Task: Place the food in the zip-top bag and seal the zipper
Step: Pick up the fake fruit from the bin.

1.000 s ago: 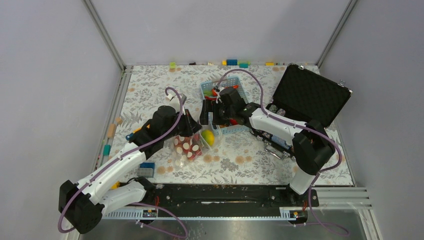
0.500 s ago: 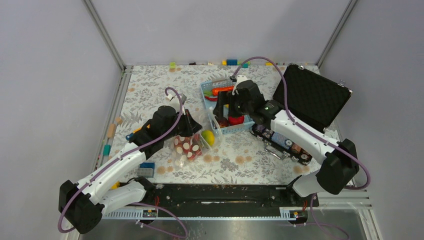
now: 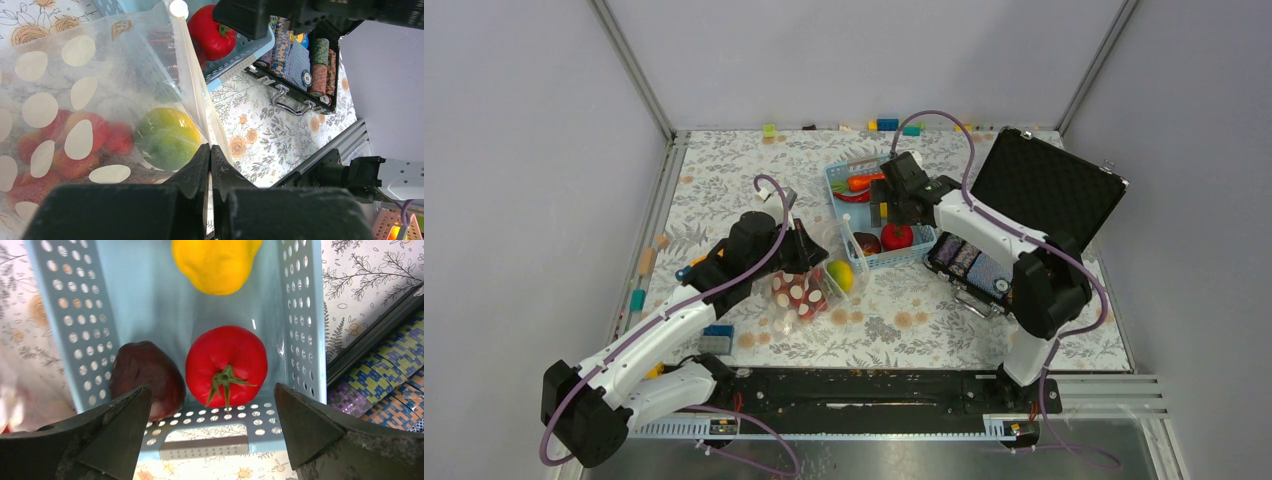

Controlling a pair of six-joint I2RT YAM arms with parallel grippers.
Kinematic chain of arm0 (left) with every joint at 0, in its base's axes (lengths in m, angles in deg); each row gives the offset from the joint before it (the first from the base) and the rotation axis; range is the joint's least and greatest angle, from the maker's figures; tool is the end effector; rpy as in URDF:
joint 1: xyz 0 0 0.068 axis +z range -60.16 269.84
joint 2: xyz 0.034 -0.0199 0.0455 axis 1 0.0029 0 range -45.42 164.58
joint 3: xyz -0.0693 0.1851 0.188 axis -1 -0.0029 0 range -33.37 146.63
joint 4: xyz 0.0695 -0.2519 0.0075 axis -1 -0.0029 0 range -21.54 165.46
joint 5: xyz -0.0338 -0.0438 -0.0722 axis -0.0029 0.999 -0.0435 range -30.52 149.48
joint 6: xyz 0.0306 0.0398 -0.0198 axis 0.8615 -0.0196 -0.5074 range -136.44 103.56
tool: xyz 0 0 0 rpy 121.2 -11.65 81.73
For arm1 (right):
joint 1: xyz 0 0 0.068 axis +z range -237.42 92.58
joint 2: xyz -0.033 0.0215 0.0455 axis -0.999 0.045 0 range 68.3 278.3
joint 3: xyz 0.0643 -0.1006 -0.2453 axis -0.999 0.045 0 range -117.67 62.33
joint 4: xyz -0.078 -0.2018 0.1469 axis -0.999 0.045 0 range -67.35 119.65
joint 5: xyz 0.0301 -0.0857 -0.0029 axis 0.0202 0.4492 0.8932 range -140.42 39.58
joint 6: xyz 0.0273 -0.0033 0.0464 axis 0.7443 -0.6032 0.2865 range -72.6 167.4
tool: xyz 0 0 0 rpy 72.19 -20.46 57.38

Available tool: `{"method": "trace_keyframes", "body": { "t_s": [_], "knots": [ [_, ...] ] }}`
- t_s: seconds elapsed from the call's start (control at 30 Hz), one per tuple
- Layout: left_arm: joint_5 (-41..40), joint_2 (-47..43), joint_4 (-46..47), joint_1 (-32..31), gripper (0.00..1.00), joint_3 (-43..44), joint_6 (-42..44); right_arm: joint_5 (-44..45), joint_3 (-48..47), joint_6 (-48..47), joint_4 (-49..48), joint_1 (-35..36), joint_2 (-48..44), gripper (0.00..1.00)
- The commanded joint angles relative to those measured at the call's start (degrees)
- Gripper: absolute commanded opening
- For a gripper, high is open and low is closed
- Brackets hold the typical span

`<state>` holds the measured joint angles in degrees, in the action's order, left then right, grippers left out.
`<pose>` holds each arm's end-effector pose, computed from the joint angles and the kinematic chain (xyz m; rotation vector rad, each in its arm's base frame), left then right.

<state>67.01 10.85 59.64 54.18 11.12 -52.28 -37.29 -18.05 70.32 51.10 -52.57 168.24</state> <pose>0.1780 -0.1334 0.2910 0.0832 2.1728 -0.8848 0.3239 0.2159 0.2673 -0.1432 2.3853 0.2021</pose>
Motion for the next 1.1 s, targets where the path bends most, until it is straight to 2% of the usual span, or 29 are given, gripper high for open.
{"method": "trace_keyframes", "body": {
  "t_s": [0.0,0.2,0.63,0.77,0.8,1.0,1.07],
  "knots": [
    [-0.11,-0.91,2.59,-0.02,0.0,0.07,-0.07,3.89,-4.33,0.3,1.8,-0.64,3.49,1.0],
    [0.0,-1.44,3.17,-0.02,0.0,-0.44,0.14,4.23,-4.79,2.0,2.14,-0.97,7.47,0.99],
    [-0.06,-1.33,3.12,-0.01,0.0,-0.45,0.04,3.13,-5.31,4.31,2.04,-1.53,13.44,0.87],
    [-0.14,-1.31,3.07,-0.02,0.0,-0.41,0.06,2.43,-6.01,4.15,2.03,-1.69,14.8,0.78],
    [-0.09,-1.34,3.09,-0.01,0.0,-0.44,0.06,2.68,-6.09,4.1,2.01,-1.71,14.73,0.73],
    [-0.12,-1.31,3.09,0.03,0.0,-0.45,0.06,4.28,-5.43,2.71,1.99,-1.77,11.34,0.54],
    [-0.07,-1.37,3.14,-0.02,0.0,-0.41,-0.04,4.89,-5.17,2.21,1.97,-1.73,9.72,0.51]
  ]
}}
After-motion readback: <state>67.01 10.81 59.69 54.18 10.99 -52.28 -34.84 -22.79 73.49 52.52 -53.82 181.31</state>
